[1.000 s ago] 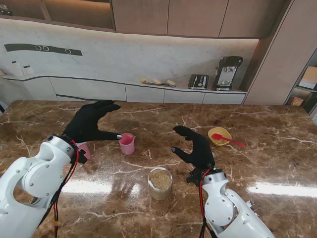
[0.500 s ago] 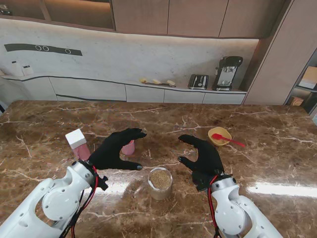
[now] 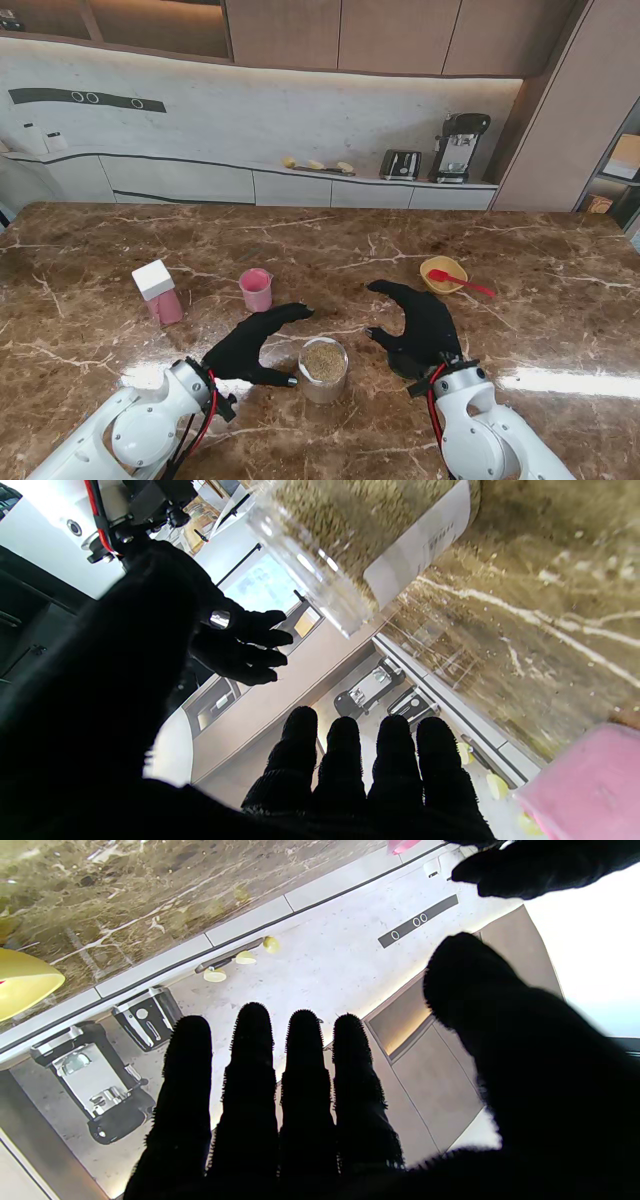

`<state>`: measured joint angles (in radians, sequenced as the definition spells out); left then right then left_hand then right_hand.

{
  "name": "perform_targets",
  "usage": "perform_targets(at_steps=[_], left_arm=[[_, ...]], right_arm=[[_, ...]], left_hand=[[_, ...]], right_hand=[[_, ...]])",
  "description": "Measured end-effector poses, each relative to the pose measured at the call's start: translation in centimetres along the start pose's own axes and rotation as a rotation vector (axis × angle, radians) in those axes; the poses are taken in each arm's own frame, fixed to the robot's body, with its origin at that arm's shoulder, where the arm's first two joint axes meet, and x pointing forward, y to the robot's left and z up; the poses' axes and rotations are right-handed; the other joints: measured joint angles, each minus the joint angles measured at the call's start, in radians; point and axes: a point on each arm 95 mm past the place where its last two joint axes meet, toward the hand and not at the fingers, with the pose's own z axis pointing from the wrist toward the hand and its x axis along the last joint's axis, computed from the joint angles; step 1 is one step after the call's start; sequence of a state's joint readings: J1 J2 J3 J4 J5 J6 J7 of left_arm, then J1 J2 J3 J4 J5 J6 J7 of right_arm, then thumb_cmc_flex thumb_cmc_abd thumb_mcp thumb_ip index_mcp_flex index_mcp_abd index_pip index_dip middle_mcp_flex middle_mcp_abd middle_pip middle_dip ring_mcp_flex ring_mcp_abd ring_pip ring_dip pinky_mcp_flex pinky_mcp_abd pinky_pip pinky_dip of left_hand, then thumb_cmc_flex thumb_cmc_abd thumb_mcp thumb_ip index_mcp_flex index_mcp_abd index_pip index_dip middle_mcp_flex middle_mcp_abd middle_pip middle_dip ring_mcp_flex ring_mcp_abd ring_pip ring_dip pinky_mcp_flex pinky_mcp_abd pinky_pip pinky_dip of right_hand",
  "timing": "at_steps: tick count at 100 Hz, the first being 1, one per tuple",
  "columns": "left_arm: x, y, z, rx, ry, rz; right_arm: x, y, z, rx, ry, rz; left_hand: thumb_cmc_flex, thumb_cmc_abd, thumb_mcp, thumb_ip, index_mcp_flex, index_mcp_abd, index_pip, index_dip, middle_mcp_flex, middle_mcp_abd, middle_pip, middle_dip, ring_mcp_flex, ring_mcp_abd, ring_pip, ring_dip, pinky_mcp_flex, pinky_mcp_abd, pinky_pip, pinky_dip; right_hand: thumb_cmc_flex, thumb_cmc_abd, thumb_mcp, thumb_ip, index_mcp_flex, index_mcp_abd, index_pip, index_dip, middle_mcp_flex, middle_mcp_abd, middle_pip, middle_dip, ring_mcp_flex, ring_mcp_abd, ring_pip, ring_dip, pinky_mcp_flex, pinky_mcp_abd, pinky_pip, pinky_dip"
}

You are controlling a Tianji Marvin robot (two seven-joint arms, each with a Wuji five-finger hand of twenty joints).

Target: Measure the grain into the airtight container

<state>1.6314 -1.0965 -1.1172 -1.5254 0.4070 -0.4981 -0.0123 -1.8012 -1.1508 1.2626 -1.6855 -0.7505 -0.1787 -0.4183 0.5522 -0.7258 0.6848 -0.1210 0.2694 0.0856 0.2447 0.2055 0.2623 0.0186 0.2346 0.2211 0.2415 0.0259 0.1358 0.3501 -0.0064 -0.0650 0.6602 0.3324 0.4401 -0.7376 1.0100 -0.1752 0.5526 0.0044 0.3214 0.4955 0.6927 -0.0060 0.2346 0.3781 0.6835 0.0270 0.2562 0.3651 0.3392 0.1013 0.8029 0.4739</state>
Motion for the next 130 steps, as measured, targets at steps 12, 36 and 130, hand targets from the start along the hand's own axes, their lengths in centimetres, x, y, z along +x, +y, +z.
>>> perform_targets(at_steps=[12, 36, 130], left_arm=[[-0.4, 0.6, -0.3, -0.007, -0.013, 0.0], [-1.2, 2.1, -0.8, -0.044, -0.068, -0.026], [-4.5, 6.0, 2.8, -0.168, -0.165, -0.258]], right_arm=[[0.0, 0.1, -0.4, 0.0, -0.006, -0.006], [-0.2, 0.1, -0.6, 0.004, -0.009, -0.008], [-0.5, -0.1, -1.1, 0.012, -0.035, -0.003]], left_hand=[[-0.011, -0.01, 0.0, -0.01, -0.077, 0.003, -0.037, -0.013, -0.013, -0.006, 0.009, 0.0, 0.0, -0.001, 0.0, 0.0, 0.0, -0.003, 0.0, 0.0], [-0.012, -0.01, 0.001, -0.01, -0.099, 0.005, -0.235, 0.05, -0.025, -0.014, 0.001, 0.001, -0.011, -0.002, 0.0, 0.0, 0.0, -0.01, -0.042, -0.026], [-0.023, -0.044, 0.002, -0.022, -0.099, -0.125, -0.246, 0.026, -0.108, -0.07, -0.161, 0.08, -0.159, -0.152, -0.084, 0.008, -0.13, -0.217, -0.649, 0.144]], right_hand=[[0.0, 0.0, 0.0, 0.0, 0.0, 0.0, 0.0, 0.0, 0.0, 0.0, 0.0, 0.0, 0.0, 0.0, 0.0, 0.0, 0.0, 0.0, -0.007, 0.0], [0.0, 0.0, 0.0, 0.0, 0.0, 0.0, 0.0, 0.0, 0.0, 0.0, 0.0, 0.0, 0.0, 0.0, 0.0, 0.0, -0.009, 0.0, -0.008, 0.0], [0.0, 0.001, 0.0, 0.0, 0.001, 0.0, 0.0, 0.0, 0.004, 0.0, 0.001, 0.0, 0.0, 0.0, 0.0, 0.0, -0.012, 0.0, -0.021, 0.0]])
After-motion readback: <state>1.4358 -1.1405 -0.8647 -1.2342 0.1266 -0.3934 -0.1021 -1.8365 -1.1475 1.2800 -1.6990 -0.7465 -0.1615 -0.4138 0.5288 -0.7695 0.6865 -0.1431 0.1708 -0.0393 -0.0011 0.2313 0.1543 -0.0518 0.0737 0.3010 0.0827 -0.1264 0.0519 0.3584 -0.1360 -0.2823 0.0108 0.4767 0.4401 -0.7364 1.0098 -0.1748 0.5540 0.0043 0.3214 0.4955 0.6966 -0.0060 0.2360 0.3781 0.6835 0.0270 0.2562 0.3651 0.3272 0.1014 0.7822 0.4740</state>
